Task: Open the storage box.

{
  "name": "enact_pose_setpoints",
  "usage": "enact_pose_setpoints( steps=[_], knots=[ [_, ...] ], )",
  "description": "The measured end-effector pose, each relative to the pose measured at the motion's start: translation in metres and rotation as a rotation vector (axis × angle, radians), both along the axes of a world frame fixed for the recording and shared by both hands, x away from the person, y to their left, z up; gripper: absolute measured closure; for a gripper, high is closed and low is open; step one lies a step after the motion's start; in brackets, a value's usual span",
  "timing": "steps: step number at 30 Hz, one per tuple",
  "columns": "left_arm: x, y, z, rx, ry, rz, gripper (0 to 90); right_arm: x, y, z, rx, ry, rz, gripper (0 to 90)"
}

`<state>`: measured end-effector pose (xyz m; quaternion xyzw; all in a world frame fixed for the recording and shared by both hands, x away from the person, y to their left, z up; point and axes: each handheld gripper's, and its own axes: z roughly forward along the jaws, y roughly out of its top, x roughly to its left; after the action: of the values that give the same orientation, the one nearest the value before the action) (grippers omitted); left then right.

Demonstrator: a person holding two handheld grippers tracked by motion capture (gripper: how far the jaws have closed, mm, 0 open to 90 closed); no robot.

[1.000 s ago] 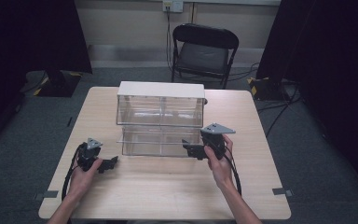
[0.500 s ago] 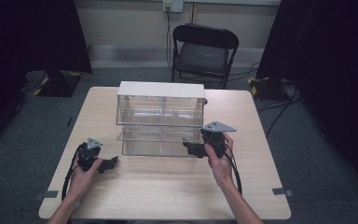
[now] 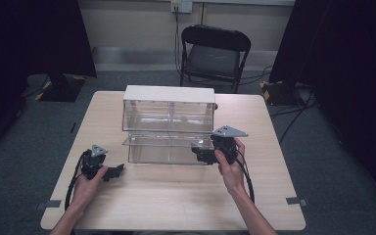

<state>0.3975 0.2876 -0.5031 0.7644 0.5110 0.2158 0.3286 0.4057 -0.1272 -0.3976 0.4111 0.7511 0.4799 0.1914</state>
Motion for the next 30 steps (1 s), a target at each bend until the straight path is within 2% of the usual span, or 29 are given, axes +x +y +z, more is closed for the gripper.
enact_pose_setpoints(
  steps=[20, 30],
  knots=[
    [0.0, 0.0, 0.0, 0.0, 0.001, 0.0, 3.5, 0.0006, 0.0003, 0.0013, 0.005, -0.002, 0.002, 13.8],
    [0.0, 0.0, 0.0, 0.0, 0.0, 0.0, 3.5, 0.0008, 0.0001, 0.0074, 0.013, -0.016, 0.006, 13.8]
  ],
)
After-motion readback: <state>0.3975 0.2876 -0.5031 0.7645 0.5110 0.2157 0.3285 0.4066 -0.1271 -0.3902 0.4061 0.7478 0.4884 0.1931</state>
